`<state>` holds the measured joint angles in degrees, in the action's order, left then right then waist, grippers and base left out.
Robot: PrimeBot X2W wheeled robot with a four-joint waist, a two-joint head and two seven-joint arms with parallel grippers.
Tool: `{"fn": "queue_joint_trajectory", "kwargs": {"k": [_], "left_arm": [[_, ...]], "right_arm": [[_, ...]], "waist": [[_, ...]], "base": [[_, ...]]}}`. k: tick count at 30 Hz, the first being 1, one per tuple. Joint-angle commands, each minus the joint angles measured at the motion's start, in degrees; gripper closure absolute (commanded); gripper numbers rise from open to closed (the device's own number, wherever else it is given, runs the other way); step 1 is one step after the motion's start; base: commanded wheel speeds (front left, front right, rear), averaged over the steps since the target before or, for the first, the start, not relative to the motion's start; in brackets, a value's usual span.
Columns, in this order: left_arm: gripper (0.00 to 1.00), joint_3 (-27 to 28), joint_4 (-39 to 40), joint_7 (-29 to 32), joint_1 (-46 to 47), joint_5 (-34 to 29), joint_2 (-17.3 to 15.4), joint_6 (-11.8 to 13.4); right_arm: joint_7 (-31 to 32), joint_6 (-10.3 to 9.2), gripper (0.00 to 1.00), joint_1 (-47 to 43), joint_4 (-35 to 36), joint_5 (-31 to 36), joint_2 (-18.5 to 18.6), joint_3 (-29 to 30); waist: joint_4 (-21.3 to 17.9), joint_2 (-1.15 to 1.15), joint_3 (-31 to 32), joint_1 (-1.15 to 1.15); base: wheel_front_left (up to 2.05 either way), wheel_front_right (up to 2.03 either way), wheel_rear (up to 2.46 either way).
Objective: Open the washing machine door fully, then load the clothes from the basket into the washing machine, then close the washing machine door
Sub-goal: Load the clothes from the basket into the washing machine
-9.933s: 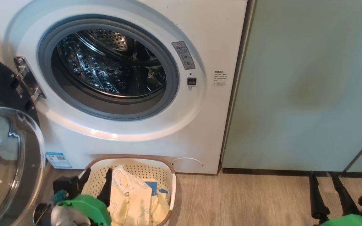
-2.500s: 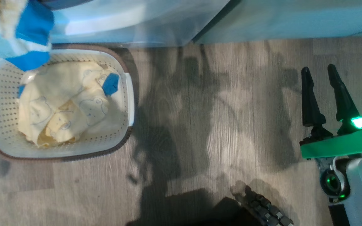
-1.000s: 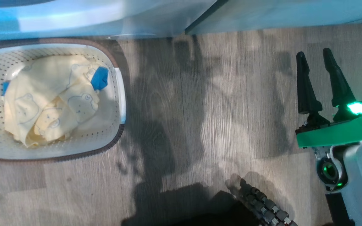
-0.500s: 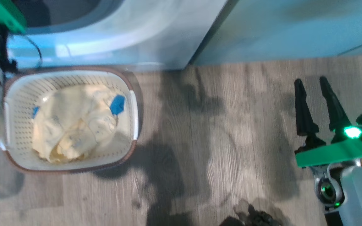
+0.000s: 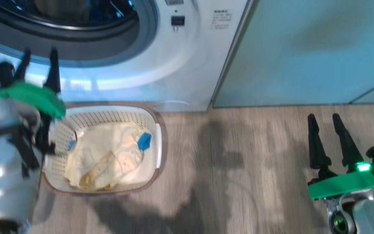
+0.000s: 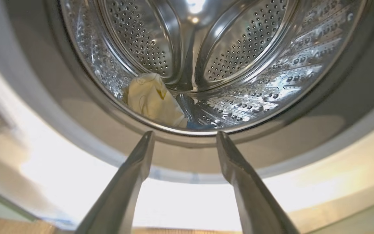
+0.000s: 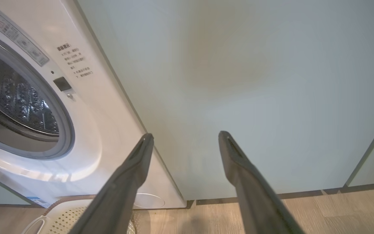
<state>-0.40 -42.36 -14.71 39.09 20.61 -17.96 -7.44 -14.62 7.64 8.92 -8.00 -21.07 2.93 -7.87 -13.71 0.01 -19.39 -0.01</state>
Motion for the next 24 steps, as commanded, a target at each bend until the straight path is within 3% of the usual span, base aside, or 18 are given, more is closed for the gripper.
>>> {"fn": "queue_joint_trajectory", "kwargs": {"k": [1,14,24], "left_arm": [[0.00,2.29,2.58,-0.29,-0.95,-0.48,-1.91,-0.04],[0.00,7.81,17.69,-0.29,-23.44,-2.67,3.46,0.28],[0.00,7.25,23.55,-0.29,-32.81,-3.99,4.98,0.06]], "right_arm": [[-0.38,-0.15,0.00,-0.66,1.41,0.30,0.61,-0.87],[-0.38,-0.15,0.00,-5.81,1.24,0.81,1.68,-0.36],[-0.38,-0.15,0.00,-9.07,1.20,1.07,2.39,0.12]], "waist": [[1.11,-0.01,2.55,0.01],[2.15,-0.01,10.79,0.01],[3.07,-0.01,15.75,0.01]], "base": [[0.00,0.00,0.00],[0.00,0.00,0.00],[0.00,0.00,0.00]]}}
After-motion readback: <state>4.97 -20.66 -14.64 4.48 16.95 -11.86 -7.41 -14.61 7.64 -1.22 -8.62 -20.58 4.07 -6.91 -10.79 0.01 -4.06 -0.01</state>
